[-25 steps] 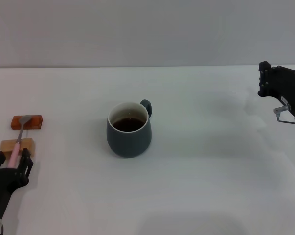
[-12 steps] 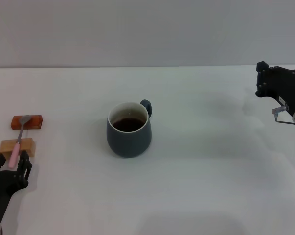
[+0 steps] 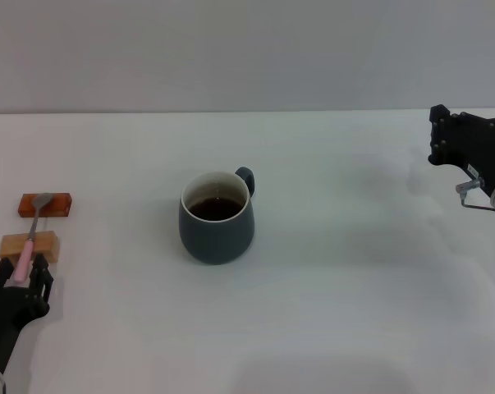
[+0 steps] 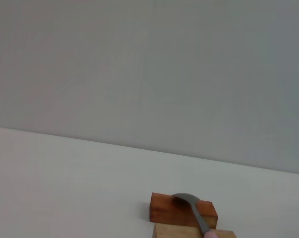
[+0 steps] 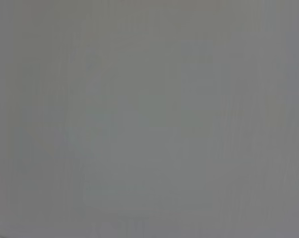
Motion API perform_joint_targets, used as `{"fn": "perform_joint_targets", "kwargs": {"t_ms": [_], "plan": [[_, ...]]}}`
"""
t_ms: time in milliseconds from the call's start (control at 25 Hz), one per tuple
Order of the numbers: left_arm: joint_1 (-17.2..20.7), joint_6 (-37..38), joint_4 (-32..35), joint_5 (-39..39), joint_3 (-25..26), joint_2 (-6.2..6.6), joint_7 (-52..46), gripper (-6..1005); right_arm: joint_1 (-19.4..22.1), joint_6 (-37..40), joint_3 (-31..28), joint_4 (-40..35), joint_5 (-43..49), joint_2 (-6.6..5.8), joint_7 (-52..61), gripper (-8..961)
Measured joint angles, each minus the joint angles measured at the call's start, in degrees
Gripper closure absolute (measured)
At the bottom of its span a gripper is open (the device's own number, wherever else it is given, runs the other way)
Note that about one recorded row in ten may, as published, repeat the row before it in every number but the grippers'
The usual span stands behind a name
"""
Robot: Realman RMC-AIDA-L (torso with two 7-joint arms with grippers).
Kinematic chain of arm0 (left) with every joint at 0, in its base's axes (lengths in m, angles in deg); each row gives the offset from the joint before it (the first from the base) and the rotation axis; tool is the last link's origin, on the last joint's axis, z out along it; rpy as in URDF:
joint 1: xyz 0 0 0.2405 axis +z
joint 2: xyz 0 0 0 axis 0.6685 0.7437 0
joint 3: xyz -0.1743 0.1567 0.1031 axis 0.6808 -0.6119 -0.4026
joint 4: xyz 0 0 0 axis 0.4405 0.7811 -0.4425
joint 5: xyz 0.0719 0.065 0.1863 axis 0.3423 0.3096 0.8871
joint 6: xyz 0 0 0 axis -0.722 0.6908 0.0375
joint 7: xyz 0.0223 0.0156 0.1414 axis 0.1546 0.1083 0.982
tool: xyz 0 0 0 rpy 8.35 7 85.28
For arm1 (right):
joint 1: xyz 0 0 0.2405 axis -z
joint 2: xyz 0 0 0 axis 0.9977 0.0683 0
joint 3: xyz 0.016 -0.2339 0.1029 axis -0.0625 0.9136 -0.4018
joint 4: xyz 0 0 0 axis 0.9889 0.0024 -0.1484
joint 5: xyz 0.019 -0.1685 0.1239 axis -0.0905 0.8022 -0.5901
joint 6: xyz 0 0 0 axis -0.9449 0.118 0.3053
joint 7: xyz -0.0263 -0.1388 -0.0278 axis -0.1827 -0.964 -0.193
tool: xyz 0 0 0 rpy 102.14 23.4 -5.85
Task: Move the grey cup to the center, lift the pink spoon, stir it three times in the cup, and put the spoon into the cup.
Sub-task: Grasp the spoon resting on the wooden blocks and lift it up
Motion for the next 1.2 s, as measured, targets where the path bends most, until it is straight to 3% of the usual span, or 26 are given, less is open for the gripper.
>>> {"fn": "perform_joint_targets", "kwargs": {"t_ms": [280, 1200], "plan": [[0.0, 0.0, 0.0, 0.0, -0.1, -0.11, 0.0, 524, 0.1, 0.0, 0.0, 0.0, 0.1, 0.0, 0.0, 943], [-0.8, -0.2, 0.1, -0.1, -0.1, -0.21, -0.1, 572, 0.1, 0.0, 0.0, 0.0, 0.6, -0.07, 0.0, 944]]}}
